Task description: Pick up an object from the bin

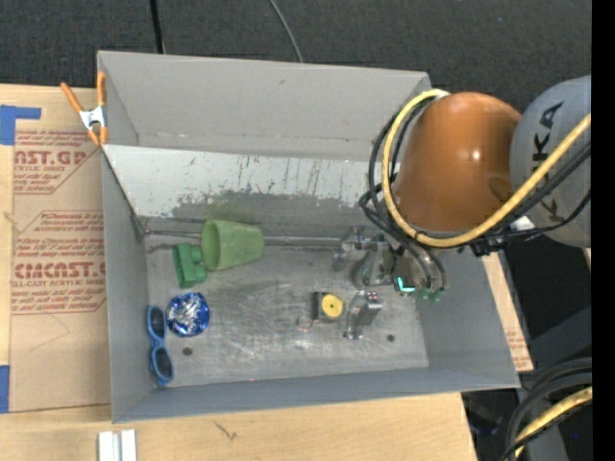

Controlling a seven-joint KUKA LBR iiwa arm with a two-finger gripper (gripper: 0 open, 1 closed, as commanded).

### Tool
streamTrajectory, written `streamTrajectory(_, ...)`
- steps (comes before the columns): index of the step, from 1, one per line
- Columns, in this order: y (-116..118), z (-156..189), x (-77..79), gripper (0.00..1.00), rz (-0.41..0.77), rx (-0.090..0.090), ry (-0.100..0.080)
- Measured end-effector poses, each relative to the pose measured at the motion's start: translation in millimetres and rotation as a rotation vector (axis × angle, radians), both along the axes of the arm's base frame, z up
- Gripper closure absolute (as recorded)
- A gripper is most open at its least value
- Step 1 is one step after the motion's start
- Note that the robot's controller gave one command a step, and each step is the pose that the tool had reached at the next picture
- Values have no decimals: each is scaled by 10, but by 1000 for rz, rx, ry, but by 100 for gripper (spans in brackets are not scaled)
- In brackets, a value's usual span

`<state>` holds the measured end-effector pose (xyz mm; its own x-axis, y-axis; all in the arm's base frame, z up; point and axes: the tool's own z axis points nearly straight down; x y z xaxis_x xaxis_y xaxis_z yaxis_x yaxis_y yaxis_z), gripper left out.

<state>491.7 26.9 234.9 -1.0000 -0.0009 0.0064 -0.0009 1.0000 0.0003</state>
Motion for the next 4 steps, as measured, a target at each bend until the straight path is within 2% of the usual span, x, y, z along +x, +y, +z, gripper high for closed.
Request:
streamTrajectory(1,-491,-1631,451,0,381,2,-15)
streamTrajectory(2,-494,-1605,457,100,381,1,-15)
streamTrajectory(3,-519,194,276,100,540,-1,-16)
streamTrajectory(4,-574,528,-7,100,802,2,-10)
